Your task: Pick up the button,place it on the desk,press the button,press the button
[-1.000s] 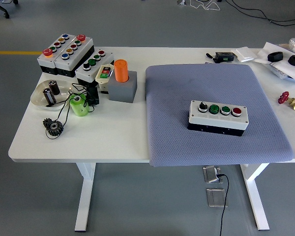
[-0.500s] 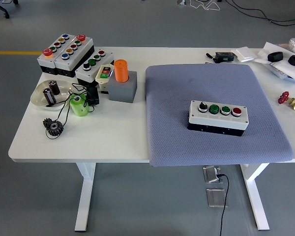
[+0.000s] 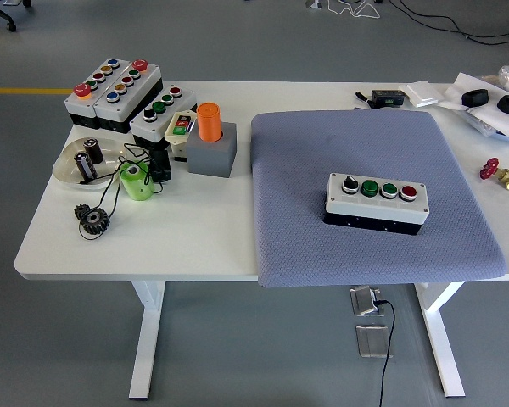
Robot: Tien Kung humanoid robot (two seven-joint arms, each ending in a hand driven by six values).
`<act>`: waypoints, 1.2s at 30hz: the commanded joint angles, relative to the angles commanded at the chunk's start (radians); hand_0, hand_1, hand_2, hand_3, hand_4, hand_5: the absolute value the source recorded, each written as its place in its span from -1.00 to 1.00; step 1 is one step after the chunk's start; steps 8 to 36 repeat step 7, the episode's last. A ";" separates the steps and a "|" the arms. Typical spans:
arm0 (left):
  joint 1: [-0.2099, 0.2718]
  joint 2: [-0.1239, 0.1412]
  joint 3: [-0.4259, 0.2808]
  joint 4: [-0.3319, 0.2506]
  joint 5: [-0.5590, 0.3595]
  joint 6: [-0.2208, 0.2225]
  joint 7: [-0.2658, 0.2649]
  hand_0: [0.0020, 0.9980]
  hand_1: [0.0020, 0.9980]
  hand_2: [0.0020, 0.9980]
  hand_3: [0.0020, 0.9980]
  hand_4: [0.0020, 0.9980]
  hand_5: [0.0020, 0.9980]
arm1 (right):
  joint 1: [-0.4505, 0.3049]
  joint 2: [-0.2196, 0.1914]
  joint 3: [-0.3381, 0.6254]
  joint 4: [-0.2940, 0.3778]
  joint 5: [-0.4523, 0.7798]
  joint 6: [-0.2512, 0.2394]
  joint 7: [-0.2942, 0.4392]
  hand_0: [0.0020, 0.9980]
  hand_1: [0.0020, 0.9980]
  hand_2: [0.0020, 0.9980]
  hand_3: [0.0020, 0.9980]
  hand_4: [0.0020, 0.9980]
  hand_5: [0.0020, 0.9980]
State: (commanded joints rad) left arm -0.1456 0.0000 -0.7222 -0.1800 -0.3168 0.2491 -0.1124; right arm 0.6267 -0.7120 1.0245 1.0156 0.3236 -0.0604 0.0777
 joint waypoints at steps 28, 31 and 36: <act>0.007 0.000 0.013 0.000 -0.004 0.001 0.002 0.35 0.49 0.55 0.17 -0.28 0.94 | -0.009 -0.001 -0.007 0.000 0.031 0.000 -0.007 0.61 0.44 0.52 0.59 0.27 0.13; 0.007 0.000 0.013 0.000 -0.004 0.001 0.002 0.35 0.49 0.55 0.17 -0.28 0.94 | -0.009 -0.001 -0.007 0.000 0.031 0.000 -0.007 0.61 0.44 0.52 0.59 0.27 0.13; 0.007 0.000 0.013 0.000 -0.004 0.001 0.002 0.35 0.49 0.55 0.17 -0.28 0.94 | -0.009 -0.001 -0.007 0.000 0.031 0.000 -0.007 0.61 0.44 0.52 0.59 0.27 0.13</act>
